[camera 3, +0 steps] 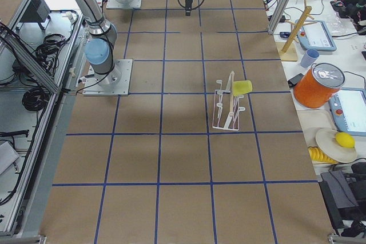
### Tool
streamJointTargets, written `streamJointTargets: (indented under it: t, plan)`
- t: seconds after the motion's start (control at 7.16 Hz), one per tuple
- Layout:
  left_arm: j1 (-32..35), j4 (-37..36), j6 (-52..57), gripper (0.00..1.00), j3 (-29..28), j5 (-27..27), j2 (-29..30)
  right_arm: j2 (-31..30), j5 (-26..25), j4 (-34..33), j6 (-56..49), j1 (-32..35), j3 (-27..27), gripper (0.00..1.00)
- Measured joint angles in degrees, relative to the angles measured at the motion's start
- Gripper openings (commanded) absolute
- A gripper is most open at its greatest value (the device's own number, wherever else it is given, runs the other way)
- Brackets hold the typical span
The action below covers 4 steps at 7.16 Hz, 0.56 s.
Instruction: Transfer IKEA cup to right arm and place on rack
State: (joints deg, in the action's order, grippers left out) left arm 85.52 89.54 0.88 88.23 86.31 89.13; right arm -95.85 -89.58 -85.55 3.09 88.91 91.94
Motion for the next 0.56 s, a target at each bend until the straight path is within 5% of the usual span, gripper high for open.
streamJointTargets:
  t: [0.56]
  plan:
    - [0.0,-0.1,0.0,1.00,-0.1,0.0,0.1,-2.3,0.0,-1.2,0.1,-0.4,3.1,1.00]
